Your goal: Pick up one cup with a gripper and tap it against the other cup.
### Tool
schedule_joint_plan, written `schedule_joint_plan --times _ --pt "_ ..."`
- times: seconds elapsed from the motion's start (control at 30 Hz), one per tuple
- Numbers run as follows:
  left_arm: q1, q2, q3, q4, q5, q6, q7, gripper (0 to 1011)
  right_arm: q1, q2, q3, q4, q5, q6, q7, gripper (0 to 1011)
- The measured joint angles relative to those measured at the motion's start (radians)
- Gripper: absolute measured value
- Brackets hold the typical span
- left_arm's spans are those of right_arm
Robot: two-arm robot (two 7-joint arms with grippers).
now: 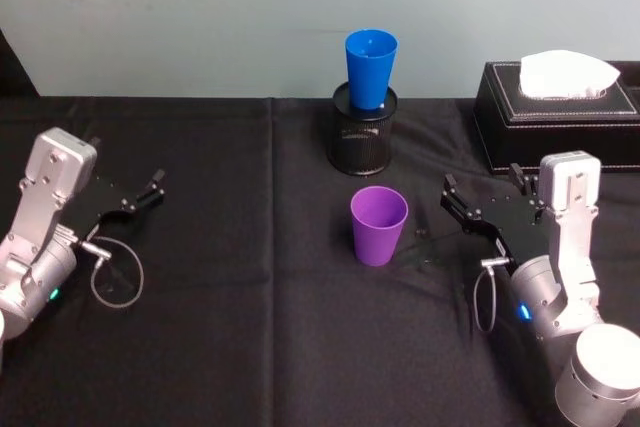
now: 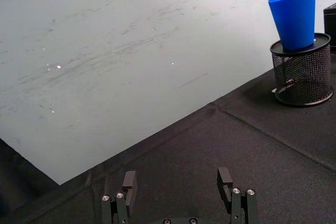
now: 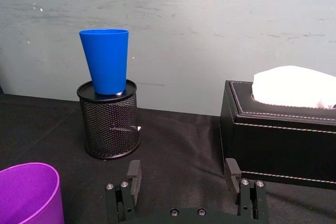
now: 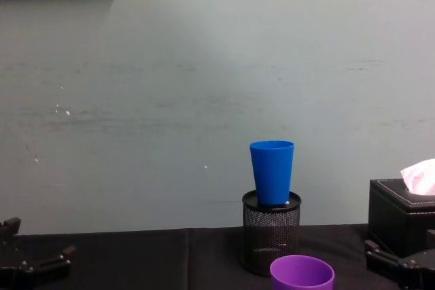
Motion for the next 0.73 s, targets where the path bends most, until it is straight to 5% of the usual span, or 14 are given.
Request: schedule_joint_plan --times 0.73 --pt "0.000 0.000 0.000 0.000 0.000 0.000 0.000 1005 0.001 0.001 -0.004 -0.003 -0.009 0.003 -0.014 1003"
